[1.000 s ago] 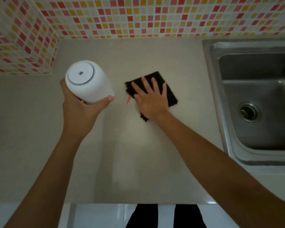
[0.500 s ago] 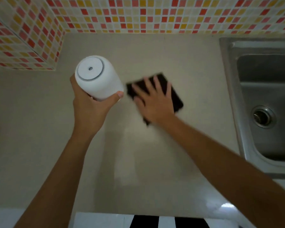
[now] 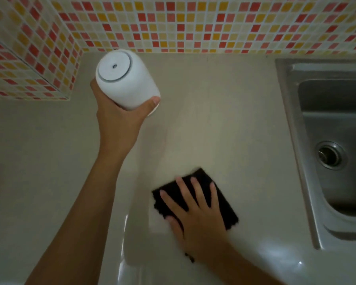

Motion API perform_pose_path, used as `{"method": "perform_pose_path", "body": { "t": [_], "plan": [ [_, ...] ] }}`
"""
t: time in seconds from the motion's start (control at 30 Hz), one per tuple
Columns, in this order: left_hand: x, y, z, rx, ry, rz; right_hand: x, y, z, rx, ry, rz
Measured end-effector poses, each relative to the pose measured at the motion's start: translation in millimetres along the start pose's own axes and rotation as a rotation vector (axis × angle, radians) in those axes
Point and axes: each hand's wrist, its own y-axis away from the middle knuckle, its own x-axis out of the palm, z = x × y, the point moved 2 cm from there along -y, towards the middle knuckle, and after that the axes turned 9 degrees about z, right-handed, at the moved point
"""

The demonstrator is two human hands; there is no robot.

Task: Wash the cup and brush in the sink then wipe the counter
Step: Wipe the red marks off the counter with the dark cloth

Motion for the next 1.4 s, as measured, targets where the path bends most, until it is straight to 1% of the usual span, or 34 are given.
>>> {"method": "perform_pose_path", "body": {
  "t": [0.07,0.13,0.23,0.3,0.37,0.43,0.47,0.5,0.57,0.6,0.63,0.67,0.73,0.8,0.87,0.93,1.0,1.13,1.23,1.3,1.4],
  "plan": [
    [2,-3,3,0.001,-0.015,0.004,-18,-65,-19,-0.034,0.018,-0.071],
    [5,-7,7,0.007,-0.035,0.009,-40,-145,-45,0.042,0.028,-0.129],
    [8,-10,15,0.014,-0.054,0.021,-75,-247,-84,0.2,0.018,-0.049],
    [7,-11,19,0.014,-0.06,0.035,-87,-277,-99,0.25,0.016,-0.037],
    [4,-12,22,0.006,-0.066,0.035,-81,-264,-96,0.238,0.012,-0.083],
    [0,-14,22,-0.007,-0.071,0.012,-62,-210,-73,0.18,-0.01,-0.172],
    [-2,-15,21,-0.018,-0.068,-0.001,-50,-170,-57,0.119,-0.023,-0.183],
    [-3,-17,20,-0.028,-0.061,-0.011,-35,-127,-40,0.044,-0.025,-0.159],
    [-5,-22,19,-0.036,-0.048,-0.012,-17,-50,-13,-0.056,-0.022,-0.052],
    [-4,-25,19,-0.037,-0.042,-0.005,-11,-30,-10,-0.089,-0.022,-0.006],
    [-3,-27,18,-0.037,-0.038,0.001,-10,-29,-15,-0.117,-0.018,0.017],
    [-2,-29,18,-0.034,-0.041,0.002,-13,-44,-23,-0.136,-0.013,0.016],
    [2,-31,17,-0.026,-0.047,-0.011,-27,-102,-42,-0.138,0.01,-0.038],
    [5,-30,13,-0.01,-0.04,-0.028,-53,-174,-65,-0.058,0.03,-0.132],
    [12,-25,13,0.005,-0.036,-0.027,-82,-241,-97,0.042,0.035,-0.103],
    [17,-18,13,0.004,-0.039,-0.011,-105,-286,-130,0.13,0.018,-0.06],
    [18,-13,13,0.006,-0.045,0.015,-117,-300,-157,0.202,0.009,-0.08],
    [2,-6,8,-0.001,-0.056,0.045,-121,-268,-205,0.374,-0.015,-0.176],
    [-12,0,6,-0.015,-0.038,0.058,-122,-258,-210,0.528,-0.054,-0.159],
    [-14,4,8,-0.027,-0.017,0.053,-118,-271,-189,0.548,-0.061,-0.139],
    [-5,7,9,-0.023,-0.013,0.054,-116,-293,-163,0.446,-0.031,-0.128]
  ]
}}
